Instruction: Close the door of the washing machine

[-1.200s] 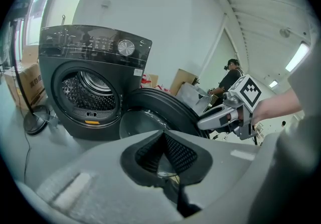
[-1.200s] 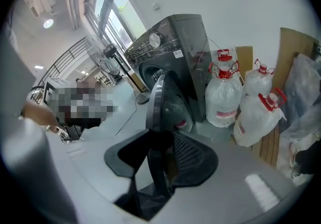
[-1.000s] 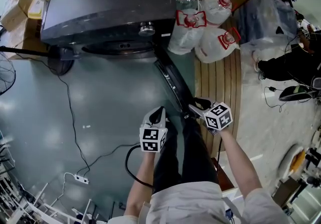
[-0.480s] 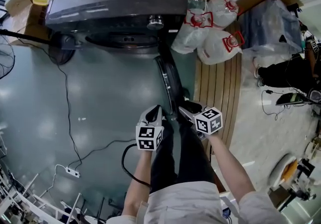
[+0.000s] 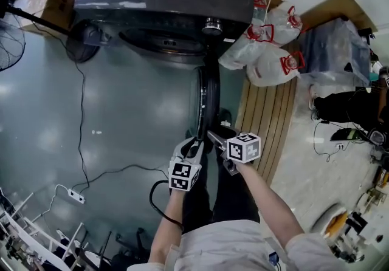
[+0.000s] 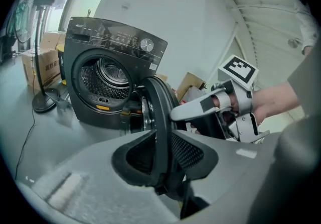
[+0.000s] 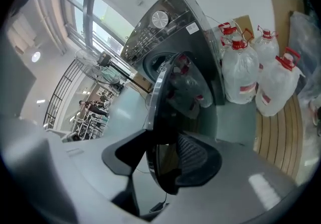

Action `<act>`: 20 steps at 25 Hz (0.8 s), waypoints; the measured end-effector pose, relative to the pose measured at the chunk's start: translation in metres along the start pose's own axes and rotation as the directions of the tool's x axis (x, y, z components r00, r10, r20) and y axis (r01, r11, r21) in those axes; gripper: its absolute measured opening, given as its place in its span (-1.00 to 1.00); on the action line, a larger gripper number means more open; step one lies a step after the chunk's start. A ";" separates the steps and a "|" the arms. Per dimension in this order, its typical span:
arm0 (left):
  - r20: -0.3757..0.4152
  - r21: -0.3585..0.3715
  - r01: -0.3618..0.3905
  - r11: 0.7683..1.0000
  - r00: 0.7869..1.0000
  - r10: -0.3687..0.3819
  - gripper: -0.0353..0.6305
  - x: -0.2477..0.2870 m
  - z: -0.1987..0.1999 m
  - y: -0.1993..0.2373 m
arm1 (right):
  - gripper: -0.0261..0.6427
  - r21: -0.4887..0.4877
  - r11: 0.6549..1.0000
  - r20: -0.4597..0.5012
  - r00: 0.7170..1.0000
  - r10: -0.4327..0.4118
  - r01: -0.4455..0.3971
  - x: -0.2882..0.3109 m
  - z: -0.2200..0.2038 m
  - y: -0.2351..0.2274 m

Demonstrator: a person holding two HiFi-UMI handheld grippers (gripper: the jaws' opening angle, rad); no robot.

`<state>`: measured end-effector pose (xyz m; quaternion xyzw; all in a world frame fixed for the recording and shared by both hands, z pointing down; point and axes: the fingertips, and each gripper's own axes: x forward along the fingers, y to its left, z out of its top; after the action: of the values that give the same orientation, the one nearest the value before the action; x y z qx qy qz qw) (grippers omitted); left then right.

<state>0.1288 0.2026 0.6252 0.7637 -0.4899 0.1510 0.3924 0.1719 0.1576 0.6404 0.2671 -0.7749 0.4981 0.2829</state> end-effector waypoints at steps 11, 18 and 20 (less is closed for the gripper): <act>0.011 0.065 -0.110 0.992 0.994 0.109 -0.34 -0.012 -0.010 0.029 | -0.32 0.139 0.990 -0.064 0.998 0.024 -0.015 0.042 0.008 0.035; 0.037 0.064 -0.228 0.972 0.973 0.226 -0.40 -0.022 -0.007 0.066 | -0.31 0.190 0.981 -0.100 0.994 0.054 -0.034 0.069 0.018 0.061; 0.034 0.062 -0.269 0.961 0.963 0.267 -0.44 -0.025 -0.008 0.080 | -0.31 0.196 0.979 -0.102 0.992 0.073 -0.052 0.077 0.022 0.068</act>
<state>0.0486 0.2071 0.6511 0.7047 -0.5886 0.2090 0.3365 0.0673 0.1518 0.6449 0.2414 -0.7143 0.5934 0.2816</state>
